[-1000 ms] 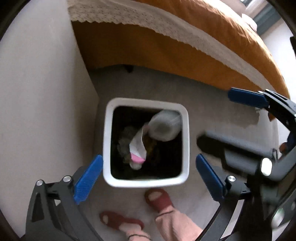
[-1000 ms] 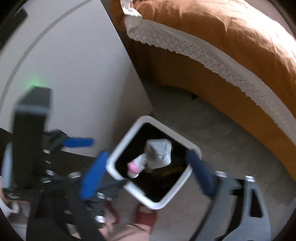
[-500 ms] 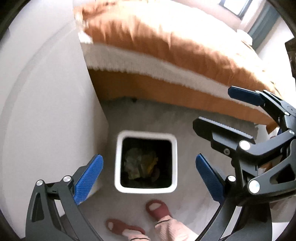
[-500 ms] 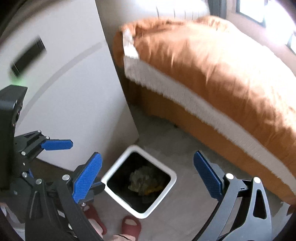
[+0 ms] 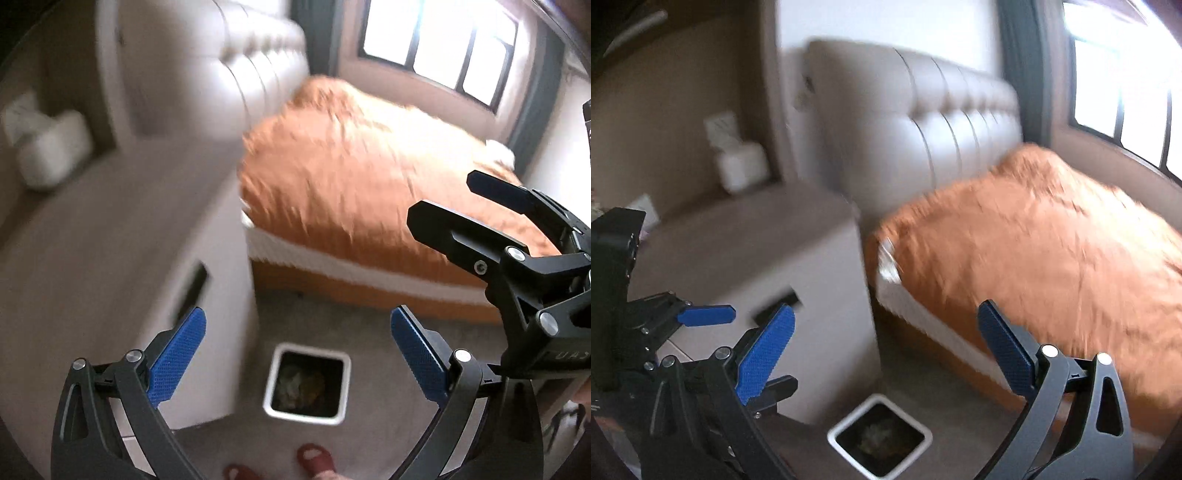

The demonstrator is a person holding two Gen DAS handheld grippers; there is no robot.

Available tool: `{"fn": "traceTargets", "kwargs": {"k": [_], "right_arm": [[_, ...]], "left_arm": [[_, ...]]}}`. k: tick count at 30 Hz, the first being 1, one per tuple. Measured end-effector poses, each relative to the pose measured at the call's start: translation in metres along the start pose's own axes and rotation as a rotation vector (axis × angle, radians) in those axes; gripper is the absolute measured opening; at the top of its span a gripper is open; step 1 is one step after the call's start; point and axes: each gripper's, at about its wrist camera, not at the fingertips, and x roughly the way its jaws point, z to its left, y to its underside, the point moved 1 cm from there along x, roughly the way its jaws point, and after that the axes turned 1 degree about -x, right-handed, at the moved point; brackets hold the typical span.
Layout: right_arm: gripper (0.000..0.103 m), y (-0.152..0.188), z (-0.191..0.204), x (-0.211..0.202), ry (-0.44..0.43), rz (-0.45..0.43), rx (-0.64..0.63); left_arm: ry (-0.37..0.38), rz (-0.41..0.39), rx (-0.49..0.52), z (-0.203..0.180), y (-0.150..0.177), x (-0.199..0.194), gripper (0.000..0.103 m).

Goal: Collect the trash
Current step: 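Move both grippers back to the remaining wrappers on the desk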

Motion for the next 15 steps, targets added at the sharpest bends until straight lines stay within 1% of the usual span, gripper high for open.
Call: {"fn": "traceTargets", "kwargs": {"k": [3,4,5,6,8,10,12,14,15], "right_arm": [[0.099,-0.028,0.022,-0.013,-0.11,-0.054,-0.037],[0.099,-0.038,0.032,-0.015,-0.142,-0.069,-0.054],[0.099,-0.045,0.042,-0.016,-0.172,-0.082,-0.074],[0.099,-0.056,0.057,-0.016,-0.208,-0.097,-0.101],[0.099,-0.07,0.087,-0.018,-0.276,-0.132,-0.148],[0.099,-0.082,0.111,-0.02,-0.334,-0.153,-0.167],[0.099,-0.095,0.139,-0.015,-0.406,-0.163,-0.184],[0.099,-0.107,0.168,-0.009,-0.473,-0.167,-0.203],[0.099,-0.11,0.179,-0.007,-0.492,-0.173,-0.214]], "left_arm": [[-0.074,-0.072,-0.051,0.016,-0.009,-0.04,0.098],[-0.108,-0.104,-0.078,0.026,-0.01,-0.058,0.098],[-0.129,-0.119,-0.094,0.033,-0.012,-0.067,0.098],[-0.166,-0.141,-0.123,0.045,-0.012,-0.083,0.098],[-0.223,-0.169,-0.167,0.068,-0.011,-0.108,0.098],[-0.277,-0.187,-0.199,0.088,-0.008,-0.129,0.098],[-0.359,-0.214,-0.232,0.112,-0.003,-0.156,0.098],[-0.413,-0.228,-0.266,0.134,0.002,-0.176,0.098],[-0.432,-0.236,-0.28,0.143,0.004,-0.184,0.098]]}}
